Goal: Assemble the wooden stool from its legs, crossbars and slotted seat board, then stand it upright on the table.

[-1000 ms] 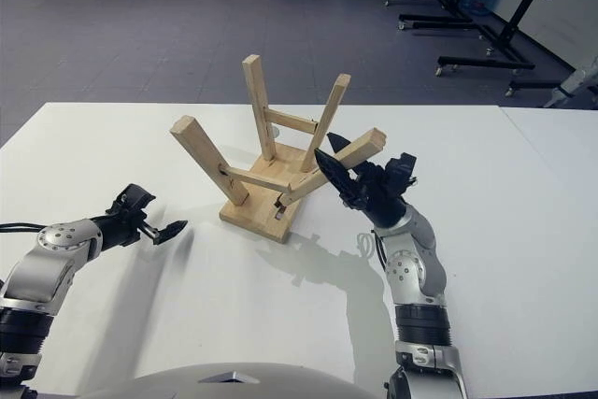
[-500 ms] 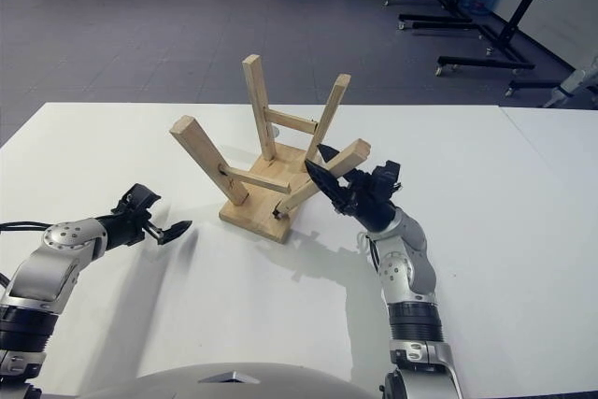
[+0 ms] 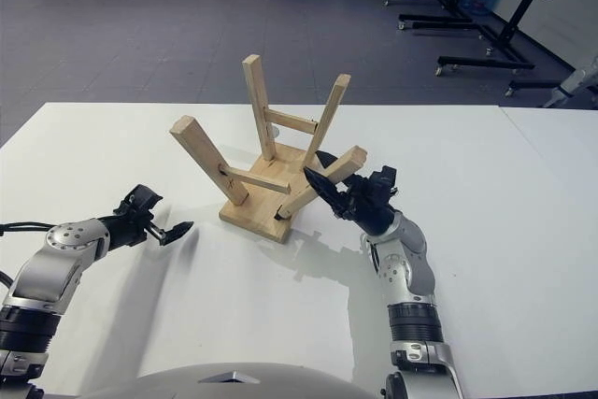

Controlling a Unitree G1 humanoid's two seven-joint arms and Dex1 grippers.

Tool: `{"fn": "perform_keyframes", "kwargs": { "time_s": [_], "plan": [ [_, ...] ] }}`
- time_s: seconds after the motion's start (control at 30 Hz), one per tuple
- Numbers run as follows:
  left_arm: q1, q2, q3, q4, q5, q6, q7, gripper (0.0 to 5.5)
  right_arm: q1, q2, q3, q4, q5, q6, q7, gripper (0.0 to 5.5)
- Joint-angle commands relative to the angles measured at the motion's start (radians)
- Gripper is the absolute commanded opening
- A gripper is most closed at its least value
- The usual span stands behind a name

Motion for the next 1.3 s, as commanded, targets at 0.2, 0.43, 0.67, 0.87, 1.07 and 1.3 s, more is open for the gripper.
{"fn": "perform_keyframes", "kwargs": {
  "time_s": [0.2, 0.43, 0.67, 0.87, 1.07, 1.3],
  "plan": [
    [0.013, -0.015, -0.014, -0.026, 0.014, -0.002, 0.016, 5.4, -0.002, -0.051, 0.036, -0.038, -0.058, 0.007, 0.007, 2.06],
    [0.018, -0.021, -0.019, -0.039, 0.017, 0.003, 0.024, 5.4, -0.063, -0.063, 0.081, -0.125, -0.067, 0.11, -0.088, 2.06],
    [0.015, -0.027, -0.026, -0.037, 0.021, 0.002, 0.033, 5.4, -0.079, -0.077, 0.1, -0.217, -0.044, 0.208, -0.143, 2.06],
    [0.015, -0.03, -0.027, -0.039, 0.023, 0.003, 0.03, 5.4, -0.036, -0.074, 0.099, -0.227, -0.065, 0.167, -0.146, 2.06],
    [0.013, -0.031, -0.028, -0.039, 0.025, 0.002, 0.029, 5.4, -0.006, -0.066, 0.116, -0.22, -0.091, 0.141, -0.158, 2.06],
    [0.015, -0.036, -0.031, -0.039, 0.026, -0.001, 0.031, 5.4, -0.01, -0.041, 0.112, -0.199, -0.098, 0.12, -0.185, 2.06]
  ]
}}
